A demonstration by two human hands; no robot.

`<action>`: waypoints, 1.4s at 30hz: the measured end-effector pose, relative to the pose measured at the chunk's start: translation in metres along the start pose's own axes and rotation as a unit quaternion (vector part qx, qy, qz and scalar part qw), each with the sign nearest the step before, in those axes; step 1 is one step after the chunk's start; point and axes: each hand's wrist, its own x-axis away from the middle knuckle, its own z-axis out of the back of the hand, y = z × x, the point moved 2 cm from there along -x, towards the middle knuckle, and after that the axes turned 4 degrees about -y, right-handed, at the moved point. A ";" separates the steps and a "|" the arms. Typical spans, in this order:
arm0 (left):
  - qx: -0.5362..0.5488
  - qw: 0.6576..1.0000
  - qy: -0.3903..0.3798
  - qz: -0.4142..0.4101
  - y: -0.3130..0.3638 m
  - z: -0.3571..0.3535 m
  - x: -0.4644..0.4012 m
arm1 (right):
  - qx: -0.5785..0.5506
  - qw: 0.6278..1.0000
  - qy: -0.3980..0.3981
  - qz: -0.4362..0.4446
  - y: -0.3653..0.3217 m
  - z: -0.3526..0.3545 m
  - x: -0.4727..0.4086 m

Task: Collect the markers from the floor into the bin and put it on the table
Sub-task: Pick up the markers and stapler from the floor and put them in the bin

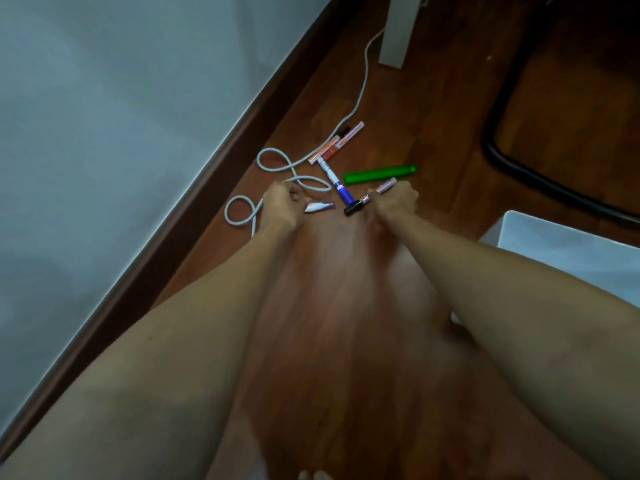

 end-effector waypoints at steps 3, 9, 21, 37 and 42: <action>-0.050 0.998 -0.011 -0.038 -0.011 -0.016 -0.007 | 0.000 0.999 0.011 -0.033 0.006 -0.010 -0.012; -0.163 0.983 -0.061 -0.065 -0.035 -0.047 -0.014 | 0.033 0.998 0.015 -0.045 0.011 -0.023 -0.025; 0.044 0.996 -0.082 -0.002 0.045 -0.058 0.018 | 0.016 0.999 -0.026 -0.040 0.022 0.041 0.003; 0.125 0.940 -0.301 -0.102 0.237 -0.144 0.139 | -0.095 0.985 0.113 -0.091 0.101 0.250 0.097; 0.085 0.927 -0.351 -0.097 0.221 -0.172 0.159 | -0.133 0.972 0.135 -0.141 0.147 0.243 0.128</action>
